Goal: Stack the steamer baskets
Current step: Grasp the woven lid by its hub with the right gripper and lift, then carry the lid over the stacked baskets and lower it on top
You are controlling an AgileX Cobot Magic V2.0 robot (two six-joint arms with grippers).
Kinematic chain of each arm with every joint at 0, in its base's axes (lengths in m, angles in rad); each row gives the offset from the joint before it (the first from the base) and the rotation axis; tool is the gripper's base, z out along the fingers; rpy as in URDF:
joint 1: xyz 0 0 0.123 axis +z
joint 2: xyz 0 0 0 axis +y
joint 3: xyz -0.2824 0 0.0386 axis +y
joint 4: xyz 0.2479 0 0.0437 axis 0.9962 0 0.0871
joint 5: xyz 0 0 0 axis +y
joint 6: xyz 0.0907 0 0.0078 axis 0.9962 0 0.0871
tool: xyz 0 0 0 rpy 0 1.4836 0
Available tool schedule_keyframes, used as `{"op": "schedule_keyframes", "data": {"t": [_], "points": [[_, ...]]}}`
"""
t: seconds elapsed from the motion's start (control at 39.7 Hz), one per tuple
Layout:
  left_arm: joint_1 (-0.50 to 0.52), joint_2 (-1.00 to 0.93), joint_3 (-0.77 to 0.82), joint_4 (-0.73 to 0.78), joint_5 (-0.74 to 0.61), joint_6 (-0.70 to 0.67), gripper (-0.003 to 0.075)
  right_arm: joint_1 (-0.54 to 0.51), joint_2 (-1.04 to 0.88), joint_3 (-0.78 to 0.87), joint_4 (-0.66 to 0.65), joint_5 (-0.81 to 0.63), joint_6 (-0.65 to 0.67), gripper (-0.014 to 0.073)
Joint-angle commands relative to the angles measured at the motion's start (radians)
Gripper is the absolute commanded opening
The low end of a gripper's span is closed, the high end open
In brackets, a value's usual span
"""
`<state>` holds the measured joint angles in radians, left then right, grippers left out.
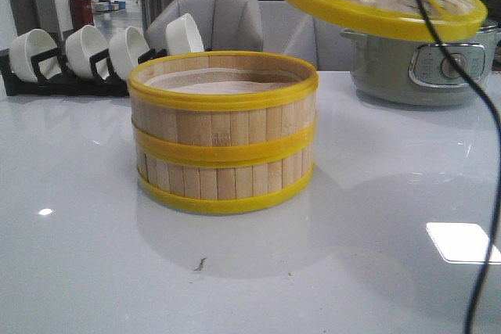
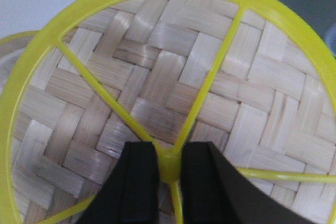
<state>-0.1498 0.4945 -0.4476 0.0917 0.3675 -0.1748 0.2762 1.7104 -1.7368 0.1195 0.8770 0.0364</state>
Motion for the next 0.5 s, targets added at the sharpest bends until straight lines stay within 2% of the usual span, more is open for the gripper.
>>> {"op": "schedule_keyframes", "data": {"t": [0.0,0.2,0.48], "points": [[-0.007,0.001,-0.029,-0.006,-0.084,-0.009,0.0086,0.077,-0.011,-0.096,0.014,-0.049,-0.004,0.0036],[-0.007,0.001,-0.029,-0.006,-0.084,-0.009,0.0086,0.192,0.134,-0.287,0.014,0.040,-0.004,0.0036],[-0.007,0.001,-0.029,-0.006,-0.084,-0.009,0.0086,0.229,0.326,-0.527,0.014,0.195,-0.004,0.0036]]}}
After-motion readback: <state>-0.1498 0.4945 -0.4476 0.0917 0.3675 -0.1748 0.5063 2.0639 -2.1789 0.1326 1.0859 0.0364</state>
